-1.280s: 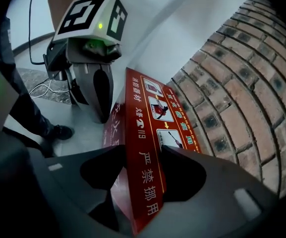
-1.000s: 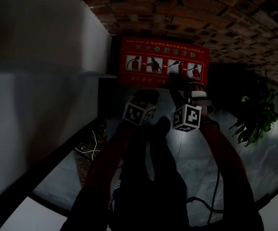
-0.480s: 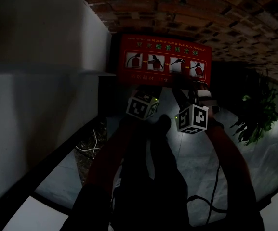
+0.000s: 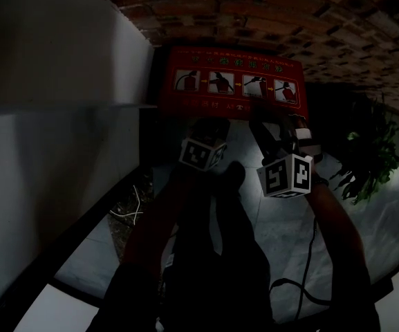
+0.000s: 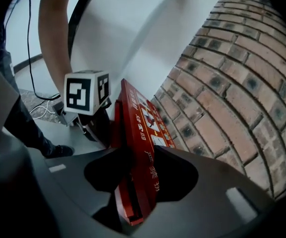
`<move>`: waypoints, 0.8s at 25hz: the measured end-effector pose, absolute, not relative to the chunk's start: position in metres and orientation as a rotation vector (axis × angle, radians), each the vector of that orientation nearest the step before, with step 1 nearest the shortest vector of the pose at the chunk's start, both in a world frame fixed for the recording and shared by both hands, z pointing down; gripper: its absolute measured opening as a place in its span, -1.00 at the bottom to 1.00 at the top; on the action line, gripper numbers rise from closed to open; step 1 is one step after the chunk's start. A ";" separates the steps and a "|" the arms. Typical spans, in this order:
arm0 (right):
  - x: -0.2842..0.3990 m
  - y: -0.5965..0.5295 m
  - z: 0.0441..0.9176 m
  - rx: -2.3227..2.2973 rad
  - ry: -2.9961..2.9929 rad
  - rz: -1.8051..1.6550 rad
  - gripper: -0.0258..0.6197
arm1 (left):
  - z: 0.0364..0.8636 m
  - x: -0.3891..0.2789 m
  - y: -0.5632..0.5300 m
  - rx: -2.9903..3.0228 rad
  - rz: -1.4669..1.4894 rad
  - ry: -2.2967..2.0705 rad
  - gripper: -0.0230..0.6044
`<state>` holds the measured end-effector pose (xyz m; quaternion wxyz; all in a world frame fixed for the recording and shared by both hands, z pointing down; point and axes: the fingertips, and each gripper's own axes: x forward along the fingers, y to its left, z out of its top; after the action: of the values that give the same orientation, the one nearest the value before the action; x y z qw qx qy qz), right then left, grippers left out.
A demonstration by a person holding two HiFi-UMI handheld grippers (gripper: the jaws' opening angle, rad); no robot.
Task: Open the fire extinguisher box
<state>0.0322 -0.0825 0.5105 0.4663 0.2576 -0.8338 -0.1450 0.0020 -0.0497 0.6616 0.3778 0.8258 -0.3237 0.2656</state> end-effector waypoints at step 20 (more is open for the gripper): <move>0.031 -0.126 0.440 0.710 -2.079 -0.541 -0.49 | 0.645 0.000 -0.055 2.109 0.741 -0.803 -0.93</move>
<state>0.0308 -0.1263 0.4397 0.4255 0.2842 -0.8315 -0.2163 0.0000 -0.0546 0.6455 0.3740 0.8235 -0.3137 0.2892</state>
